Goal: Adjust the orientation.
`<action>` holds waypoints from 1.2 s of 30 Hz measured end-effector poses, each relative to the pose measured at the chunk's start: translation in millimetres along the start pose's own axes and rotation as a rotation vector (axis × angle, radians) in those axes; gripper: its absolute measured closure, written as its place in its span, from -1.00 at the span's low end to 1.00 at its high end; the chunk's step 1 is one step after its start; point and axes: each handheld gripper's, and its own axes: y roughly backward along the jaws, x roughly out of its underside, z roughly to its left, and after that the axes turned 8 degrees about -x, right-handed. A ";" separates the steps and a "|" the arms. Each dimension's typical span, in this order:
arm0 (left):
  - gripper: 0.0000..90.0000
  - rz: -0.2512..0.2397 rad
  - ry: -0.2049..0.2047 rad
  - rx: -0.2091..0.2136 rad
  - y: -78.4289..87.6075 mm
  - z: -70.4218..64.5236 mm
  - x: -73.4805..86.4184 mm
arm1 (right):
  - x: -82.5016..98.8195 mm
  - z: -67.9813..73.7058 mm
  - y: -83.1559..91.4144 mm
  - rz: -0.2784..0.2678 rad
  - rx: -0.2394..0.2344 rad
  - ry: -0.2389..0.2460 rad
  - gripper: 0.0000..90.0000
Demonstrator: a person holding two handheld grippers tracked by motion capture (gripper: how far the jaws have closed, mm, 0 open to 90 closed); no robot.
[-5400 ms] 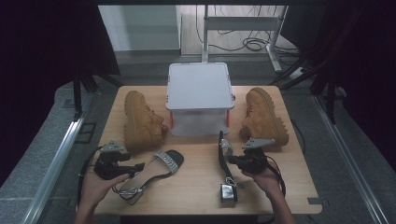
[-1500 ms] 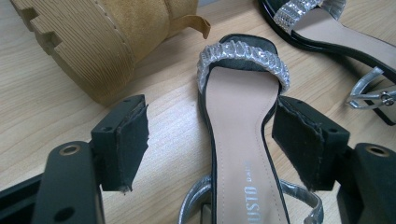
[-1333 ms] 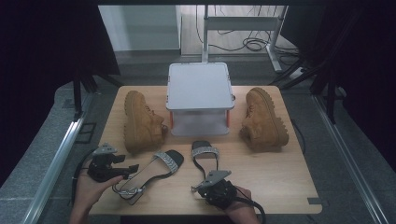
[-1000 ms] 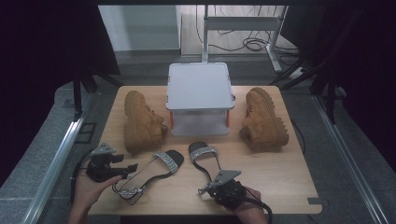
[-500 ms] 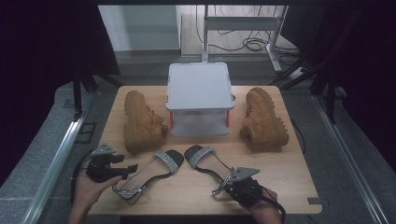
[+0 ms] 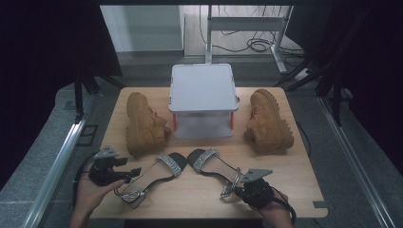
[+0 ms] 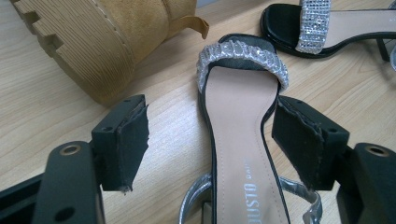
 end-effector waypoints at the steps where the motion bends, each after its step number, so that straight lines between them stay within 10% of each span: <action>1: -0.38 -0.001 -0.001 0.001 0.1 0.2 -0.1 | 0.3 -0.1 0.7 0.000 -0.002 -0.001 0.99; 12: -0.38 0.000 -0.011 0.011 -0.6 -2.2 -2.4 | -2.7 1.8 30.5 -0.135 -0.129 0.011 0.99; 36: -0.38 0.013 -0.038 0.012 -5.8 -12.5 -5.2 | -23.3 -15.6 32.6 -0.225 -0.036 0.025 0.67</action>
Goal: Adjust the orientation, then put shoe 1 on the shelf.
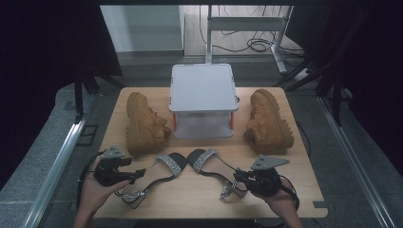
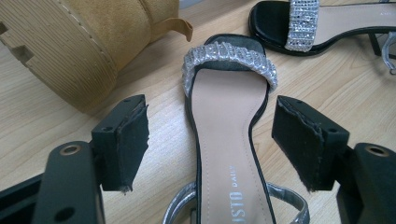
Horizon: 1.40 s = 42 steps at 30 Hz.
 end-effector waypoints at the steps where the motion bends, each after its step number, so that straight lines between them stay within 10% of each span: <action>1: -0.38 0.003 -0.003 -0.001 -0.5 -0.5 -0.2 | -0.3 -0.4 -1.1 0.001 0.003 0.000 0.57; 17: -0.39 0.077 -0.078 0.002 -12.0 -12.7 -12.2 | -27.3 -32.9 -27.8 0.083 0.054 -0.033 -0.19; 42: -0.44 0.255 -0.141 -0.003 -41.6 -28.6 -5.2 | -28.9 -44.6 -45.7 0.175 0.067 -0.061 -0.32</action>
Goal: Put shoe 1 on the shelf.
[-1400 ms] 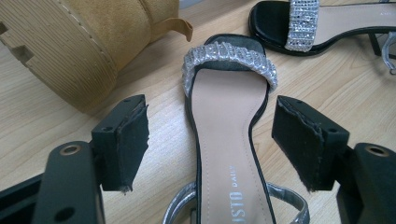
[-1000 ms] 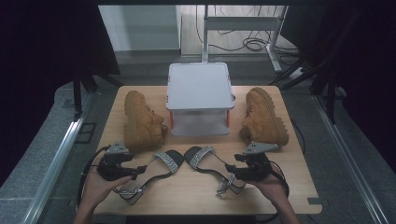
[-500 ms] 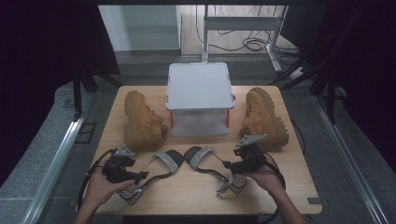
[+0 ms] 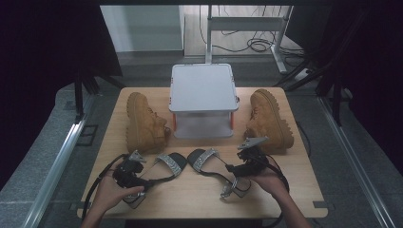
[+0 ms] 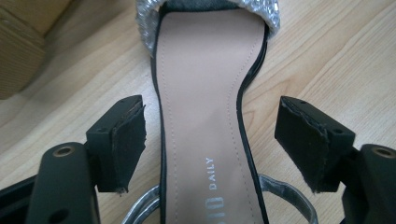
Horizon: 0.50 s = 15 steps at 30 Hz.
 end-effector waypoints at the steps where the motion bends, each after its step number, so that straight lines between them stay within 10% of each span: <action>1: -0.44 0.004 -0.002 0.001 -1.2 -0.5 0.0 | 0.4 0.0 -0.8 0.003 -0.003 0.000 -0.32; 15: -0.42 0.074 -0.003 0.002 -16.2 -0.4 3.0 | 2.8 4.0 -9.7 0.026 -0.001 0.014 -0.31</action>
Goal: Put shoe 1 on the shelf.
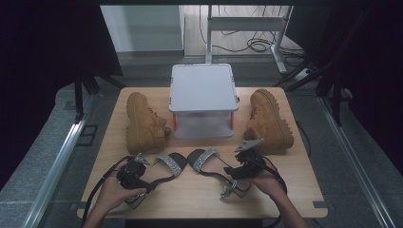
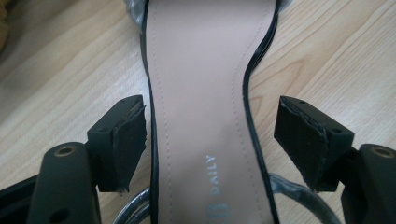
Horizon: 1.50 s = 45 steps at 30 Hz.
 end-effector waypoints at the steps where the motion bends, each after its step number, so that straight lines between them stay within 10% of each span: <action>1: -0.41 0.004 0.006 -0.001 -1.1 0.7 0.7 | -0.2 0.0 -0.5 0.003 -0.001 0.001 -0.31; 24: -0.10 0.052 0.058 0.072 -12.0 7.0 2.2 | -4.7 4.0 -33.9 0.227 -0.016 0.038 -0.47; 45: -0.08 0.064 0.076 0.069 -13.2 6.5 1.4 | -3.9 3.6 -41.5 0.264 -0.072 0.006 -0.27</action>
